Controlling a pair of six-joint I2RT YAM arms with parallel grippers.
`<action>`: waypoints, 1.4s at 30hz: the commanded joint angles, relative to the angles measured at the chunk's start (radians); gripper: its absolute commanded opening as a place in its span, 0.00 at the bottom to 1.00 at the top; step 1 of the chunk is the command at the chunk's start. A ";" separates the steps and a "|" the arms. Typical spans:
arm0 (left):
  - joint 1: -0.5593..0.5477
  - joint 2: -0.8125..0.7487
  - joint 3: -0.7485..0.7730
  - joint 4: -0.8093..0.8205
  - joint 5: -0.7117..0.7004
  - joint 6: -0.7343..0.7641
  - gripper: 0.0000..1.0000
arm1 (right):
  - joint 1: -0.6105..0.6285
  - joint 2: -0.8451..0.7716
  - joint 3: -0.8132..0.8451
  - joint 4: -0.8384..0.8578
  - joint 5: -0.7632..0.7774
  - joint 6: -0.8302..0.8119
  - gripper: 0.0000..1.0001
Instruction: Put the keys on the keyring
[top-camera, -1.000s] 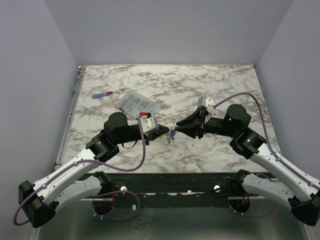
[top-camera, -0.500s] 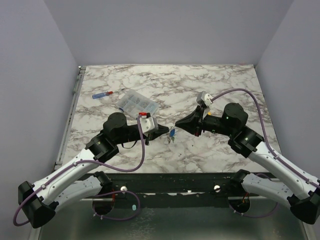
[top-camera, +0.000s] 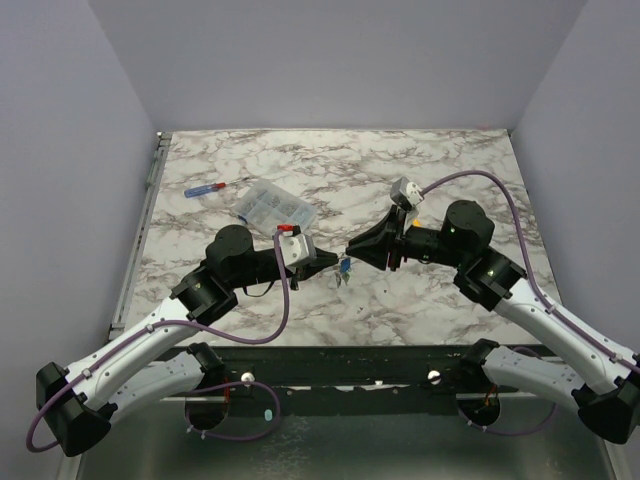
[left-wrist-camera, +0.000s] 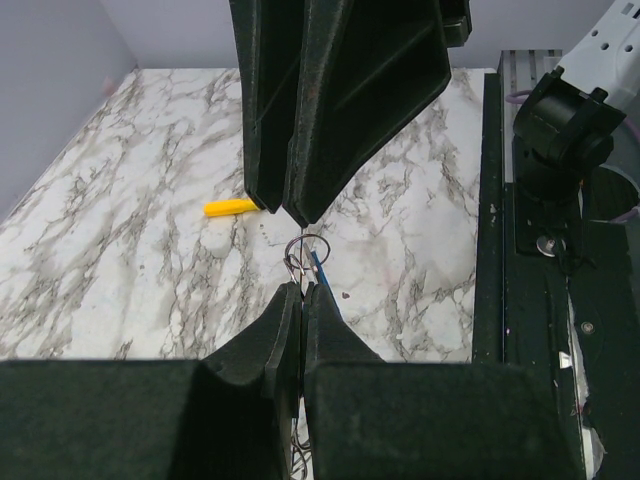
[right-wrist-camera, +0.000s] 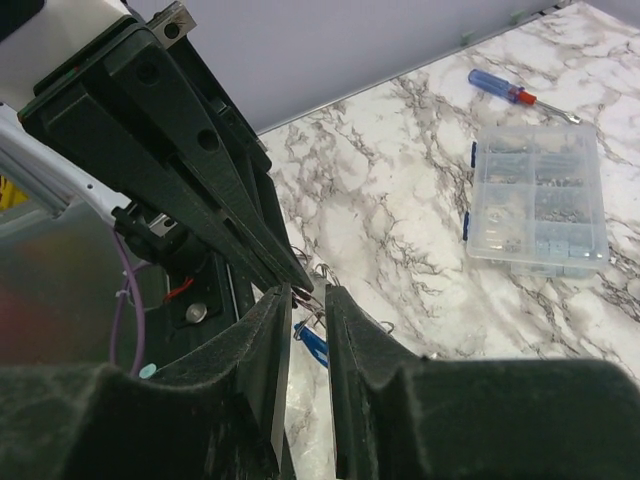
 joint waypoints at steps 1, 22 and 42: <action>-0.003 -0.014 -0.006 0.054 0.014 0.012 0.00 | 0.011 0.011 0.031 -0.005 -0.032 0.021 0.29; -0.003 -0.015 -0.007 0.062 0.014 0.003 0.00 | 0.029 0.014 -0.041 0.015 0.009 0.015 0.17; -0.003 -0.044 -0.020 0.098 0.038 -0.015 0.00 | 0.028 -0.005 -0.095 -0.033 0.057 -0.029 0.19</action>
